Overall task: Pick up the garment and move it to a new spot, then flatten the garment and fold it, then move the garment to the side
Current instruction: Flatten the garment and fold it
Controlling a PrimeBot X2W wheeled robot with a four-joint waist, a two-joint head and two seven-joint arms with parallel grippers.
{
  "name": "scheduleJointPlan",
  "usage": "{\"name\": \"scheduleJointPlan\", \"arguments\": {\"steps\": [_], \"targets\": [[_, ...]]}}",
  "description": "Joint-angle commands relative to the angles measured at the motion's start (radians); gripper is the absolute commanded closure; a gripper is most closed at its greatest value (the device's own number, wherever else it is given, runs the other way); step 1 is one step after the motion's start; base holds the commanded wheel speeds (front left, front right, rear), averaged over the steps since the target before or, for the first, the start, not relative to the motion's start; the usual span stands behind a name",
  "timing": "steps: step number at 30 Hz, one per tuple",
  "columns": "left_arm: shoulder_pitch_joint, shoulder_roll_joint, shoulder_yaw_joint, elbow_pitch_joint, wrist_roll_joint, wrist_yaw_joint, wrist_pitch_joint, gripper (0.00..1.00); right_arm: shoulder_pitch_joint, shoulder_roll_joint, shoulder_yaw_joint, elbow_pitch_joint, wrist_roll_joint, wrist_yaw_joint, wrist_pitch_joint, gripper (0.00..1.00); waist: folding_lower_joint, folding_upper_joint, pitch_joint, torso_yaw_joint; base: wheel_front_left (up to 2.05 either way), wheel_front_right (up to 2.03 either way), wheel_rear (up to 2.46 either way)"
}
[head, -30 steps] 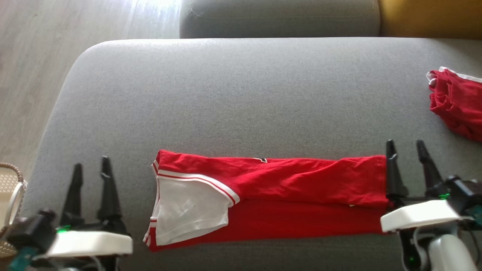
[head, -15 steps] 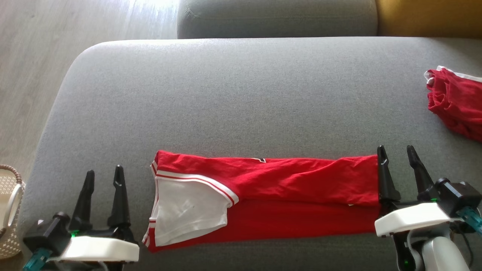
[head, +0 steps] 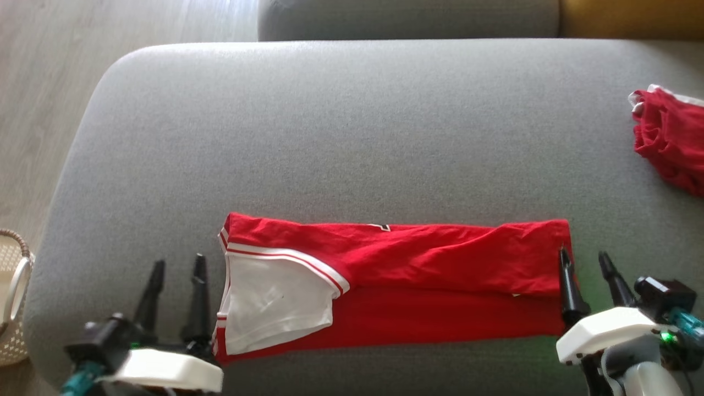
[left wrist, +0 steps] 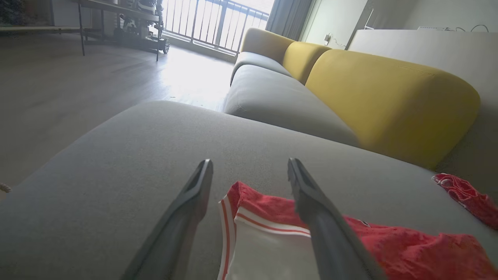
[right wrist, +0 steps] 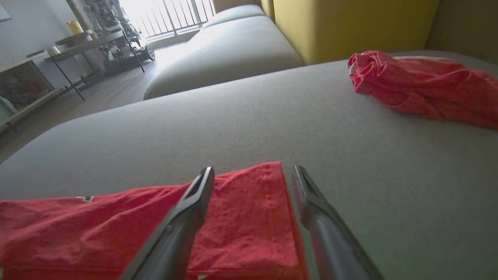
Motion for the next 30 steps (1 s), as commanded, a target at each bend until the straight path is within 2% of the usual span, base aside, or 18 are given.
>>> {"name": "scheduleJointPlan", "arguments": {"steps": [1, 11, 28, 29, 30], "targets": [[-0.044, -0.002, 0.016, -0.019, 0.019, -0.003, -0.012, 0.00, -0.041, -0.004, 0.017, -0.012, -0.007, 0.000, 0.011, 0.00, 0.0000, -0.0001, 0.015, 0.005, 0.00, 0.00, 0.00], [-0.082, -0.002, -0.003, 0.008, 0.019, -0.012, -0.012, 0.00, -0.109, -0.004, -0.061, 0.124, -0.015, 0.000, 0.045, 0.00, 0.0000, -0.0001, 0.064, 0.028, 0.00, 0.00, 0.00], [-0.109, -0.002, 0.000, 0.006, 0.041, -0.018, -0.012, 0.00, -0.189, -0.004, -0.074, 0.318, -0.046, 0.000, 0.025, 0.00, 0.0000, -0.0001, 0.085, 0.044, 0.00, 0.00, 0.00], [-0.110, -0.002, 0.002, 0.006, 0.041, -0.019, -0.012, 0.00, -0.193, -0.004, -0.067, 0.329, -0.039, 0.000, 0.029, 0.18, 0.0000, -0.0001, 0.085, 0.044, 0.00, 0.00, 0.00], [-0.110, -0.002, 0.003, 0.007, 0.041, -0.019, -0.012, 0.00, -0.196, -0.004, -0.064, 0.339, -0.028, 0.000, 0.028, 0.69, 0.0000, -0.0001, 0.084, 0.044, 0.00, 0.00, 0.00]]}}
